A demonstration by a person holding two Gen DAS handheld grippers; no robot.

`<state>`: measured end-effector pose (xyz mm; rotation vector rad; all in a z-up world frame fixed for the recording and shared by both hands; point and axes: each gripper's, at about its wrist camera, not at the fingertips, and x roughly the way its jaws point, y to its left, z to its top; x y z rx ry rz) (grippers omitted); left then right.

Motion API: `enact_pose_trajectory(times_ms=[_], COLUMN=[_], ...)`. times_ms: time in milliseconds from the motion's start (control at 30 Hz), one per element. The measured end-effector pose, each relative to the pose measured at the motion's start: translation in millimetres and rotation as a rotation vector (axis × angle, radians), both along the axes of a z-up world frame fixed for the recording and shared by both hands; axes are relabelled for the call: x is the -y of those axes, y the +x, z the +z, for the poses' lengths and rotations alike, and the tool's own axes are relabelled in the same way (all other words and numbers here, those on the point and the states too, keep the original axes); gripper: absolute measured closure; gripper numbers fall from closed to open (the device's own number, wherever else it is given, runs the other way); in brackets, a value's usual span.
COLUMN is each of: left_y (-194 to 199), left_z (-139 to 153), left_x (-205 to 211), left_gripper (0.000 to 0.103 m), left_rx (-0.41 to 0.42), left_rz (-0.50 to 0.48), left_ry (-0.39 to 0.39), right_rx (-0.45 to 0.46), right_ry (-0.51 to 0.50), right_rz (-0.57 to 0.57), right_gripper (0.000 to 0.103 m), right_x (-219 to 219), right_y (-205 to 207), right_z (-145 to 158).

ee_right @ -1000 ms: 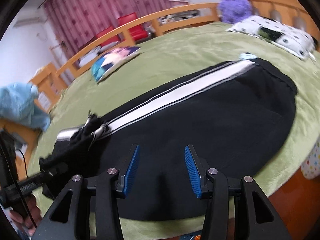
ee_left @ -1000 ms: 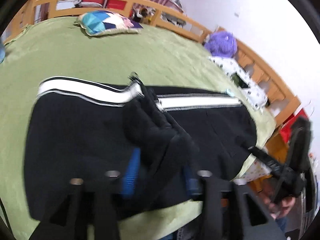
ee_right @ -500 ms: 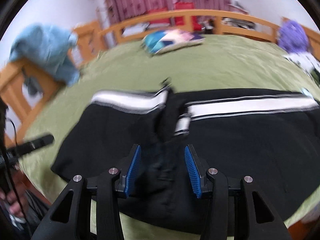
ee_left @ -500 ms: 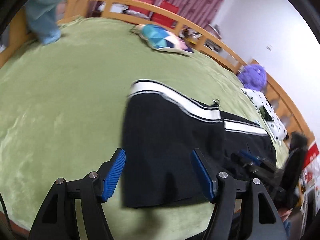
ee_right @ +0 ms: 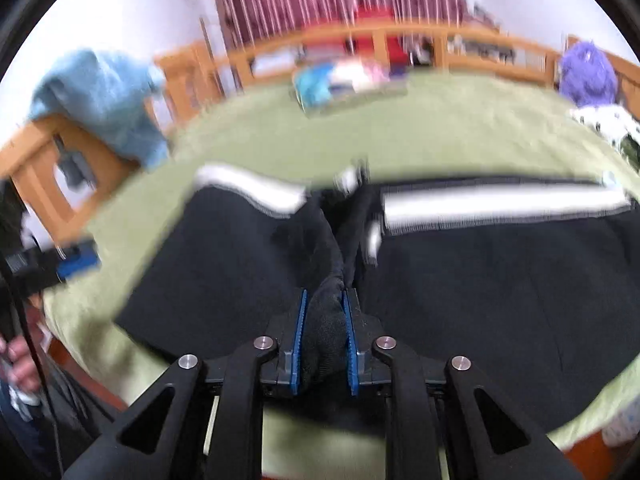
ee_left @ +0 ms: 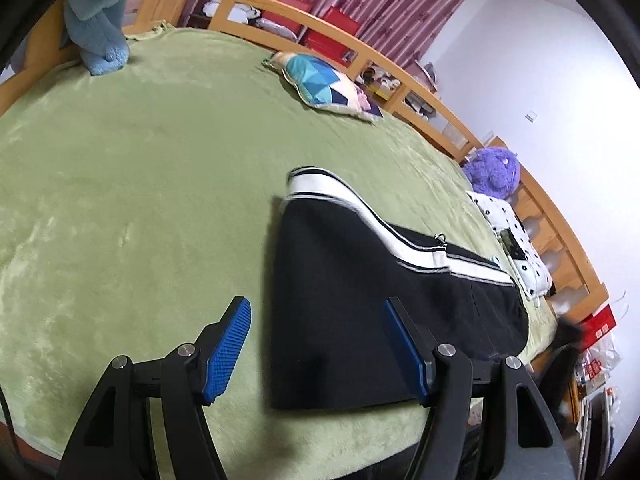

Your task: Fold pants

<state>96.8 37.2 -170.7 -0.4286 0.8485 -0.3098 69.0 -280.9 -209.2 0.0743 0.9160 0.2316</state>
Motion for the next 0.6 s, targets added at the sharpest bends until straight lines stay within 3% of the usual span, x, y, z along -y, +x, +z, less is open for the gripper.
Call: enact_pose_trajectory(times_ms=[67, 133, 233, 433, 500, 533, 567, 600], left_y=[1, 0, 0, 6, 8, 9, 10, 11], left_z=[-1, 0, -1, -9, -9, -9, -9, -10], left_x=[2, 2, 0, 0, 1, 1, 1, 1], left_gripper=[0.037, 0.037, 0.037, 0.037, 0.037, 0.037, 0.037, 0.037], left_rx=[-0.013, -0.010, -0.009, -0.036, -0.035, -0.036, -0.039, -0.042], left_rz=[-0.012, -0.017, -0.011, 0.000, 0.003, 0.004, 0.004, 0.005], left_ry=[-0.002, -0.002, -0.003, 0.000, 0.003, 0.004, 0.004, 0.003], right_rx=[-0.048, 0.000, 0.027, 0.054, 0.032, 0.014, -0.015, 0.000], right_ry=[-0.093, -0.126, 0.018, -0.035, -0.040, -0.046, -0.057, -0.060], right_rz=[0.037, 0.061, 0.035, -0.012, 0.010, 0.028, 0.053, 0.021], right_gripper=[0.068, 0.067, 0.048, 0.048, 0.059, 0.085, 0.099, 0.099], right_x=[-18, -22, -3, -10, -16, -20, -24, -18], right_y=[1, -2, 7, 54, 67, 77, 87, 92], right_z=[-16, -7, 12, 20, 13, 9, 3, 4])
